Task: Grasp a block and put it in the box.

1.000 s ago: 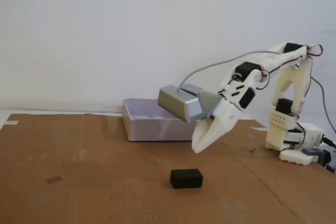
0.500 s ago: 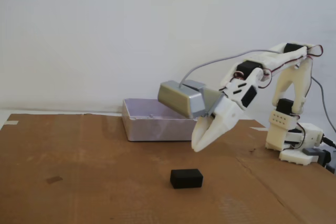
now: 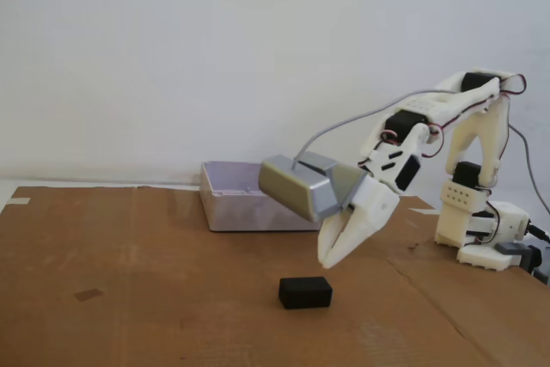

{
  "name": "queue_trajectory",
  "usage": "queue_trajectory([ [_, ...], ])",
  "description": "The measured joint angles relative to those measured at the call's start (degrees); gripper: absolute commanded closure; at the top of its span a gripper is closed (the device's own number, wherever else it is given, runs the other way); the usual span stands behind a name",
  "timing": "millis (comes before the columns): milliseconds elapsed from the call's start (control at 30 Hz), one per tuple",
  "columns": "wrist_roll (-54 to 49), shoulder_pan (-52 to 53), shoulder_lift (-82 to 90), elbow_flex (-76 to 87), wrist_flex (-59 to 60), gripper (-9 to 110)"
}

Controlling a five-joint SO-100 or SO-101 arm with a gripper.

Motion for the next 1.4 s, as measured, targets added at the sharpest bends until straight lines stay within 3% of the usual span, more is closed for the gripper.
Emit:
queue_trajectory([
  [1200, 0.1, 3.4, -4.0, -1.2, -3.4, 101],
  [1400, 0.1, 3.3, -4.0, -1.2, -3.4, 84],
])
